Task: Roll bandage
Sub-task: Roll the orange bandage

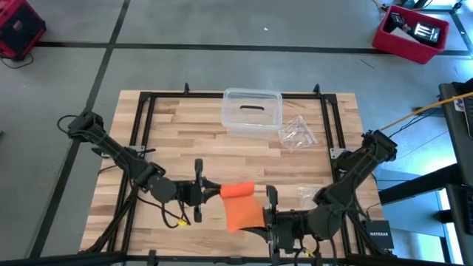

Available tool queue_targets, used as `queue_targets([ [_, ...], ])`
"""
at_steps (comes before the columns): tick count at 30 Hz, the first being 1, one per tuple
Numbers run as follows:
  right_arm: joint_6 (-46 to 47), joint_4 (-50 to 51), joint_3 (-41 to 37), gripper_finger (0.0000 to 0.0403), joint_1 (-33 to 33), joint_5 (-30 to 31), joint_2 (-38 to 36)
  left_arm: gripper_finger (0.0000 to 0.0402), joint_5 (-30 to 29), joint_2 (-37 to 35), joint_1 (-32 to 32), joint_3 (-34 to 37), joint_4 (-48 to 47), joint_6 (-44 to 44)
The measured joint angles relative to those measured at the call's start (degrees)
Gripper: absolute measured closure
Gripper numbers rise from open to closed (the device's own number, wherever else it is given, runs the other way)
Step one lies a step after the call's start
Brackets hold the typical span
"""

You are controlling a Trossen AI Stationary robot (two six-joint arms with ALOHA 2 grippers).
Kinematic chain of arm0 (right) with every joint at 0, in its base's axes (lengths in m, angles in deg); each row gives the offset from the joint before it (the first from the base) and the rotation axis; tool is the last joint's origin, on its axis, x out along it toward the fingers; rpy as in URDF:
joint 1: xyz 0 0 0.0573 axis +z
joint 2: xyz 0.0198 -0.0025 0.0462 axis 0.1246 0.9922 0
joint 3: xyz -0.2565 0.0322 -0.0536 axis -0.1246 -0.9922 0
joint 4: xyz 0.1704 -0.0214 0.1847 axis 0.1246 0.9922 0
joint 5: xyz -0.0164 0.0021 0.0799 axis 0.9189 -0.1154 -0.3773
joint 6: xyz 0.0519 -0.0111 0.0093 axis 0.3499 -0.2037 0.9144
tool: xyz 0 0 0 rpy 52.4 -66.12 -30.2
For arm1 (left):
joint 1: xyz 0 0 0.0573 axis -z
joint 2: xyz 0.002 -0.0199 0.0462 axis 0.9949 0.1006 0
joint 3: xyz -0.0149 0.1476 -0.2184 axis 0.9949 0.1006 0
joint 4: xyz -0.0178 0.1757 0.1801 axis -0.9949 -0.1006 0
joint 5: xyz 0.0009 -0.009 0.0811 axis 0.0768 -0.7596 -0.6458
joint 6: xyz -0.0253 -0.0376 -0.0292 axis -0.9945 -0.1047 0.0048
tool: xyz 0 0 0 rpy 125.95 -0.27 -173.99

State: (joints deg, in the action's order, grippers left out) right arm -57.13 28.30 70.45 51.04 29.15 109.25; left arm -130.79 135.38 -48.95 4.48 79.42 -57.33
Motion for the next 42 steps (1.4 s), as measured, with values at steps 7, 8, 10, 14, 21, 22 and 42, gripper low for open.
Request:
queue_targets([
  [7,-1.5,0.4,1.9,0.0402,-0.3,4.4,0.0,0.04,0.0,0.0,0.3,0.0,-0.1,-0.2],
  [8,-1.8,0.3,2.0,0.0402,-0.8,4.7,0.0,0.04,0.0,0.0,0.3,0.0,0.0,-0.2],
  [10,-1.8,0.4,2.0,0.0402,-1.7,4.7,0.0,0.04,0.0,0.0,0.4,0.0,-0.2,-0.1],
  [14,-2.1,0.2,2.0,0.0402,-4.3,4.7,0.0,0.04,0.0,0.1,0.3,0.0,-1.1,-0.2],
  [21,-2.6,-3.1,2.0,0.0402,-8.6,5.4,-0.3,0.04,-0.1,2.4,0.4,0.0,-1.7,-0.2],
  [22,-2.9,-2.9,2.0,0.0402,-9.0,6.1,-0.5,0.04,-0.2,2.6,0.6,0.0,-1.8,-0.2],
  [42,17.5,21.3,2.0,0.0402,-23.2,5.1,-2.8,0.0399,-0.4,4.6,6.0,0.0,-1.6,5.6],
])
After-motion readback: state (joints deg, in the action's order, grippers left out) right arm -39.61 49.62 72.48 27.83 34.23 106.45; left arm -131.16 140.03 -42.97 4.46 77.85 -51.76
